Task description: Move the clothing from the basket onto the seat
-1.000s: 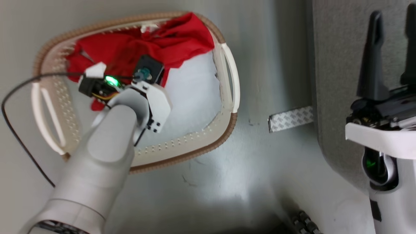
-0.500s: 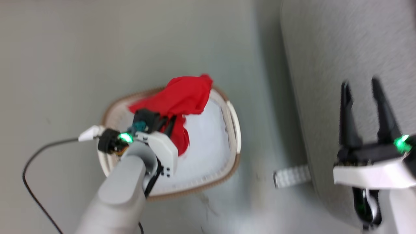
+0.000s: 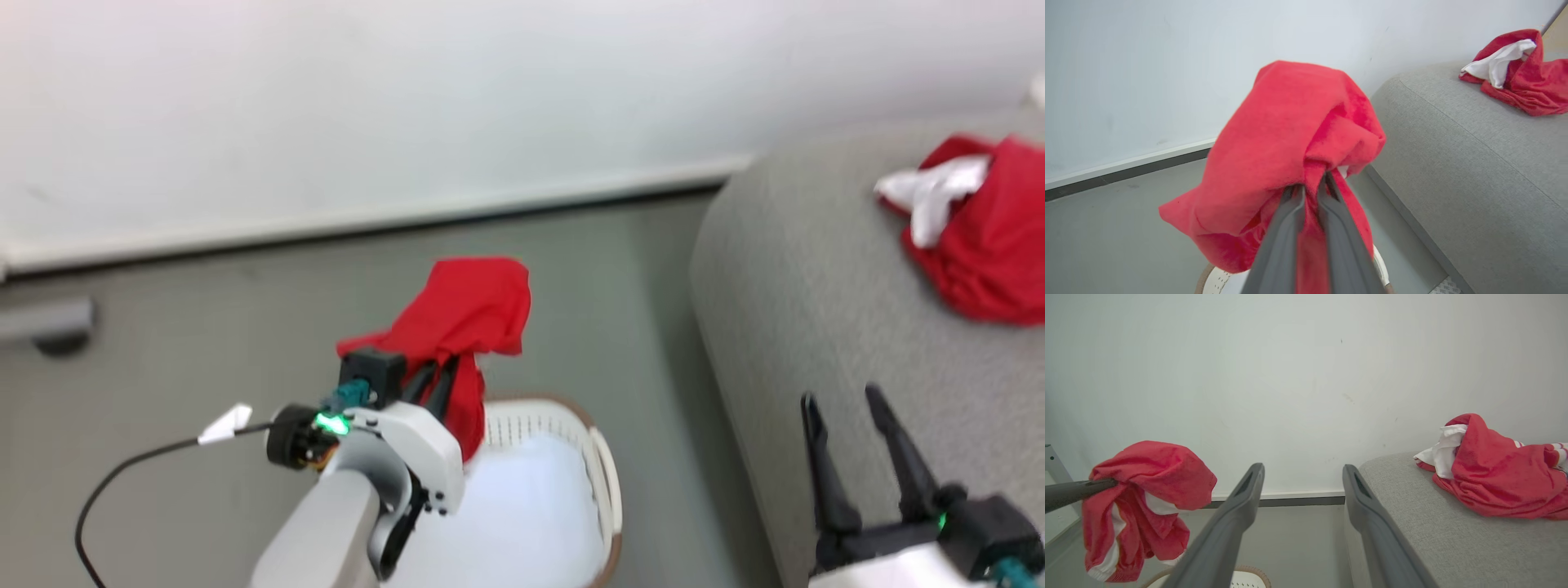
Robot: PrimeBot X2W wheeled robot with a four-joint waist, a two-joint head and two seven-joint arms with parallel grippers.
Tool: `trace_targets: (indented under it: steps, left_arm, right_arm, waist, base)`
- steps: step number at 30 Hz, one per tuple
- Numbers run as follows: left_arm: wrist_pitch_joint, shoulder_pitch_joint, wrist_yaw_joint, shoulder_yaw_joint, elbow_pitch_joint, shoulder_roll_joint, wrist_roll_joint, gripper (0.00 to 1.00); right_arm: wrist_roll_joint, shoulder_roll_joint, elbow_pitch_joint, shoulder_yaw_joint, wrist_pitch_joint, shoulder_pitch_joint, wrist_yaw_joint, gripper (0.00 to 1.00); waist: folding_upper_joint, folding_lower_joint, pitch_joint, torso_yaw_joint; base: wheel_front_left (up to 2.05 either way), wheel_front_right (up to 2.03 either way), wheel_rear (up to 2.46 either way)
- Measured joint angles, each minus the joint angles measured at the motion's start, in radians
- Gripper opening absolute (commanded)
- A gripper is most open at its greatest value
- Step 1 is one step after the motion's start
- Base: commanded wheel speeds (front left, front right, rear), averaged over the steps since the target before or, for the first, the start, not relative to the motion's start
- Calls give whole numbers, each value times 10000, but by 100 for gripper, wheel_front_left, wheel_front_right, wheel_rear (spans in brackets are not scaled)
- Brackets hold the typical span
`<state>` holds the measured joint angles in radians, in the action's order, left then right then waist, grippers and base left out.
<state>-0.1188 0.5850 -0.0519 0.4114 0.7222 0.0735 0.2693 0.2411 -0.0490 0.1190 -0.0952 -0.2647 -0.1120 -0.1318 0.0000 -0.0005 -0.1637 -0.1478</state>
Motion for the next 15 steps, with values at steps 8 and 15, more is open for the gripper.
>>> trace_targets:
  steps: [8, 15]
  left_arm:
    - [790, -1155, 431, -73, -2197, 293, 219, 0]
    - [1471, -1975, 719, -98, -4027, 583, 397, 0]
  right_arm:
    - [-215, -2, 221, -221, 0, 943, 0, 100]
    - [-232, -4, 320, -347, 0, 1552, 0, 100]
  waist:
    - [0, 0, 1748, 169]
    - [0, 2, 2570, 267]
  base:
    - [0, 0, 0]
    - [0, 0, 0]
